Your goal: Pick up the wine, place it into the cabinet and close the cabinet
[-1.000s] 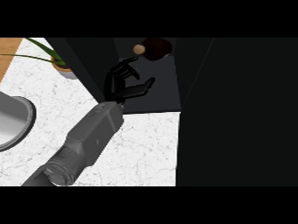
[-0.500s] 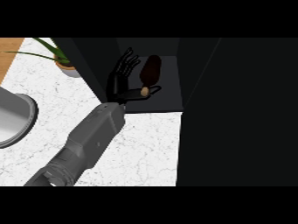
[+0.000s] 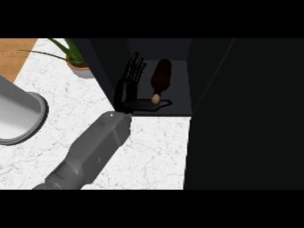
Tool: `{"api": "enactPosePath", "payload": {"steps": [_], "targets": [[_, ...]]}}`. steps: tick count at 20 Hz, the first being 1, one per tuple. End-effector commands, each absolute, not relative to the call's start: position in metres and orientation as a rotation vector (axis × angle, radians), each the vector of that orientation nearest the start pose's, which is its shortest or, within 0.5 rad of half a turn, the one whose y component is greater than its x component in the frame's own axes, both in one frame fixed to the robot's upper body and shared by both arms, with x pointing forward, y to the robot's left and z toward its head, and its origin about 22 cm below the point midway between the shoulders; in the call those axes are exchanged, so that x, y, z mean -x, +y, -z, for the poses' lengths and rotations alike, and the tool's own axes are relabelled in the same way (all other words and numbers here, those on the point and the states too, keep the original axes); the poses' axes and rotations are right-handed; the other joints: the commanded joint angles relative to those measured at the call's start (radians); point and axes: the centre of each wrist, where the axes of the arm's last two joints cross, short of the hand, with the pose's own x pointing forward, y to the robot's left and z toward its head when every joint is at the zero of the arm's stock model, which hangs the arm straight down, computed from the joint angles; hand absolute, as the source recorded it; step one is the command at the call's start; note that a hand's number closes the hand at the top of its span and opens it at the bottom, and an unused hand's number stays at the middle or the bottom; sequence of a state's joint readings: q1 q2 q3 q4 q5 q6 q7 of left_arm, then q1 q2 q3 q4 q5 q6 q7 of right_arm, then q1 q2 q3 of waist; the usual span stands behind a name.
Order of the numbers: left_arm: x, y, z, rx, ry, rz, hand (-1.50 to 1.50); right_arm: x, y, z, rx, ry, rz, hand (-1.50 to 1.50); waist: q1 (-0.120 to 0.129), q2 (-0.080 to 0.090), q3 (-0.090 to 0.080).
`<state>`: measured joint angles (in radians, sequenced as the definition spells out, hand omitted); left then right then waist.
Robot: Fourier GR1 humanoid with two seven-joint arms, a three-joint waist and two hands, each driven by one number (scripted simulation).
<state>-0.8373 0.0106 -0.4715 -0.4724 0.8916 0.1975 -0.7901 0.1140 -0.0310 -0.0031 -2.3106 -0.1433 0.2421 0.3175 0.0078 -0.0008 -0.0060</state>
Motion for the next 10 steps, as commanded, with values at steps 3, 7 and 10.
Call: {"api": "enactPosePath", "payload": {"steps": [3, 7, 10], "targets": [[-0.339, 0.103, 0.024, 0.362, -1.828, -0.087, -1.50, -0.160, -0.237, -0.153, -0.187, -1.880, -0.195, -1.50, 0.025, -0.015, 0.007], [-0.311, 0.115, 0.001, 0.432, -1.842, -0.047, -1.50, -0.175, -0.238, -0.149, -0.169, -1.881, -0.190, -1.50, 0.034, -0.013, 0.007], [-0.281, 0.120, -0.011, 0.441, -1.828, -0.054, -1.50, -0.173, -0.235, -0.168, -0.161, -1.901, -0.237, -1.50, 0.024, -0.009, 0.006]]}}
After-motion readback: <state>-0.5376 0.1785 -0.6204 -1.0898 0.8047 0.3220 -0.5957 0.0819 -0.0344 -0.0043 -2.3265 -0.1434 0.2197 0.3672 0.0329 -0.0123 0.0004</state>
